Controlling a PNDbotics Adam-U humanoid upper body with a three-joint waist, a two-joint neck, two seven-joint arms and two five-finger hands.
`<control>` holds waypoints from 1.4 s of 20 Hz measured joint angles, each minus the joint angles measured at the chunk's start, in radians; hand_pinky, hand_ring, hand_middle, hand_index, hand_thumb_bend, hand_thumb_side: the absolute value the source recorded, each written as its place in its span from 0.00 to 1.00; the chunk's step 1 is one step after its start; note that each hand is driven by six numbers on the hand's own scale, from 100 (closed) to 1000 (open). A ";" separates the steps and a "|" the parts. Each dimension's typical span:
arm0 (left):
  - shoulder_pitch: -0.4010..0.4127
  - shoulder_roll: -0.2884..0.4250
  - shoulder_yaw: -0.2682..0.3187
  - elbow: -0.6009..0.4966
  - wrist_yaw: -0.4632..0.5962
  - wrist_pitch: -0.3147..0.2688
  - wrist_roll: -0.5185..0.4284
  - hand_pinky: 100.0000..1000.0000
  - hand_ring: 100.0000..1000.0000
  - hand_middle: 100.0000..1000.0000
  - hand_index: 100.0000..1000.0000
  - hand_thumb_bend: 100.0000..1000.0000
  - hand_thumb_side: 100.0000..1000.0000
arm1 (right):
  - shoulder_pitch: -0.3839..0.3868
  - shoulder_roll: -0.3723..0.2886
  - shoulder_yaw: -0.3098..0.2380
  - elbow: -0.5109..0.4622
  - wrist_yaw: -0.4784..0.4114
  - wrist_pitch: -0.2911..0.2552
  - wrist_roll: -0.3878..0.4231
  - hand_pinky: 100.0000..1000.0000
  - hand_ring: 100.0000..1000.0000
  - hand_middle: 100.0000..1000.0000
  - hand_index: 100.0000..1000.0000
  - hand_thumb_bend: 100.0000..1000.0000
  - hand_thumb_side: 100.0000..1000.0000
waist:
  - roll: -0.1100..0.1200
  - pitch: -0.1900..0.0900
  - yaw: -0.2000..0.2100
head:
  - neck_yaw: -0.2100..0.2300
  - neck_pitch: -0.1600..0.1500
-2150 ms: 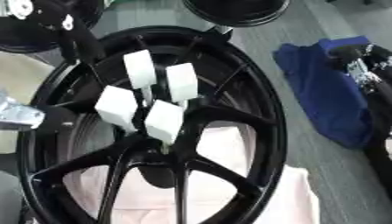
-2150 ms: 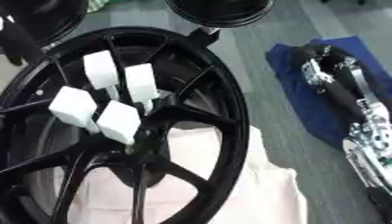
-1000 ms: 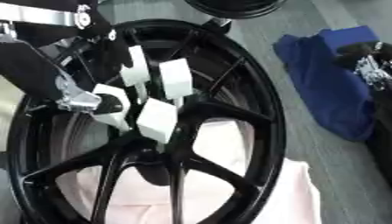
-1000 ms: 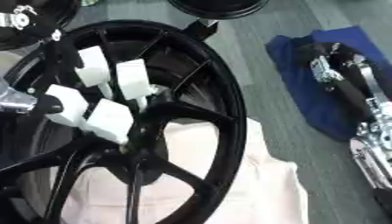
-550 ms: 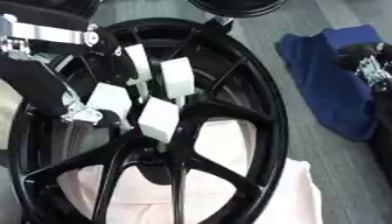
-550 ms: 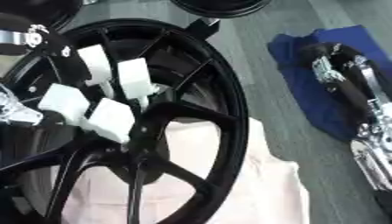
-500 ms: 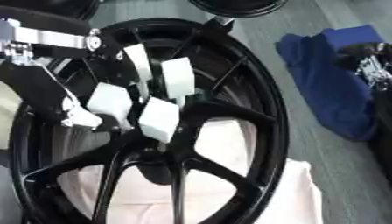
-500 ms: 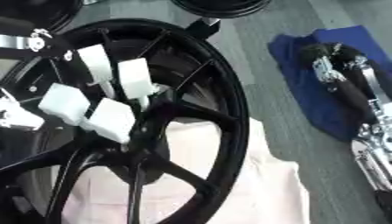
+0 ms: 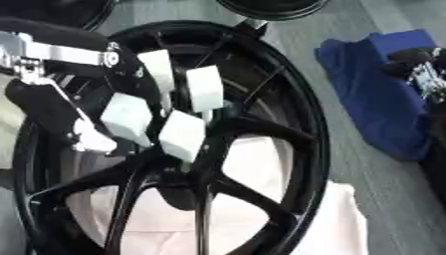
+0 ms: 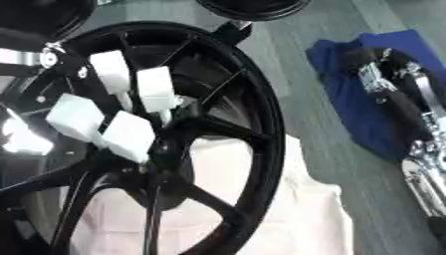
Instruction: Pull the pin out of the wheel hub.
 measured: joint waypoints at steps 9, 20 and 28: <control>0.013 0.000 0.000 0.022 -0.039 -0.017 -0.001 0.87 0.75 0.74 0.82 0.30 0.14 | 0.000 0.005 0.000 0.000 -0.001 0.001 0.002 0.83 0.67 0.64 0.62 0.00 0.47 | -0.002 0.003 0.000 | -0.007 -0.002; 0.014 0.000 0.000 0.050 -0.075 -0.041 -0.003 0.86 0.70 0.68 0.80 0.29 0.12 | 0.000 0.006 0.000 0.000 -0.001 0.002 0.004 0.84 0.68 0.64 0.62 0.00 0.47 | -0.003 0.003 0.000 | -0.038 -0.028; 0.001 0.000 0.000 0.035 -0.016 -0.070 -0.005 0.88 0.70 0.68 0.77 0.23 0.01 | 0.000 0.006 0.000 0.000 -0.001 0.003 0.006 0.84 0.68 0.64 0.62 0.00 0.49 | -0.003 0.003 -0.002 | -0.038 -0.029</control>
